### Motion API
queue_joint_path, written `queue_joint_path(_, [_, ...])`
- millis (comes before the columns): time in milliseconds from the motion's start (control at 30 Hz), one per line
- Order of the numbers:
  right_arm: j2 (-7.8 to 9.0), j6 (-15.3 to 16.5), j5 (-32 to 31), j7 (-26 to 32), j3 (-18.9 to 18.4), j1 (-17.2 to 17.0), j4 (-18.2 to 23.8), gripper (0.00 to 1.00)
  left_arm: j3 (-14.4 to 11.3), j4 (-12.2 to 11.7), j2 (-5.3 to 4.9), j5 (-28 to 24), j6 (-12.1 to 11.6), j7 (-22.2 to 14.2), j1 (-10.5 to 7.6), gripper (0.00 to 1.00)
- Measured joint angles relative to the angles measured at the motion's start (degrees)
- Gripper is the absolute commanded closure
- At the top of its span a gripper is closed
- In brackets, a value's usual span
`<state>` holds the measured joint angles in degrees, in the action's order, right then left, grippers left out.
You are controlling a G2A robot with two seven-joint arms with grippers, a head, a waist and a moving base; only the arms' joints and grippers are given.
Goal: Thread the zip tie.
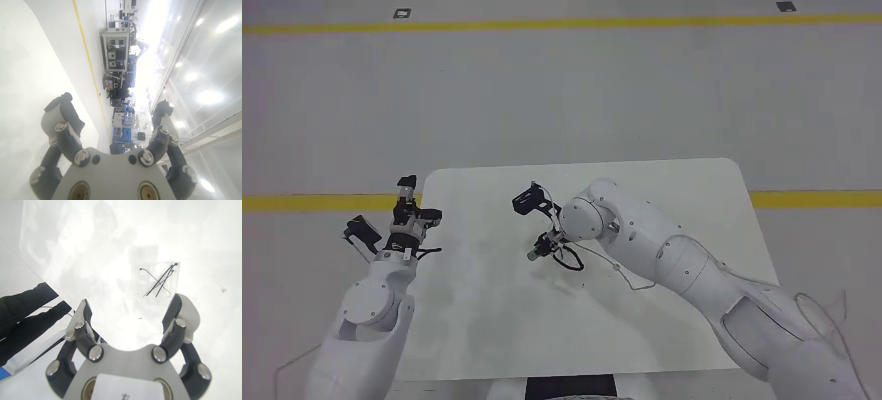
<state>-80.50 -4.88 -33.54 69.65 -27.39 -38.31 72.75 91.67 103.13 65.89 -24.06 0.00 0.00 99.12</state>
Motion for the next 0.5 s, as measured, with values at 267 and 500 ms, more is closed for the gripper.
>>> queue_joint_path(267, [-2.67,-4.6,0.0,-0.4,2.5,0.9,-1.6,0.00,0.0,0.0,0.00,0.0,0.0,0.0,0.00,0.00])
queue_joint_path(500, [-7.27,-7.7,1.2,0.6,6.3,3.8,-10.3,0.00,0.0,0.0,0.00,0.0,0.0,0.0,0.00,0.00])
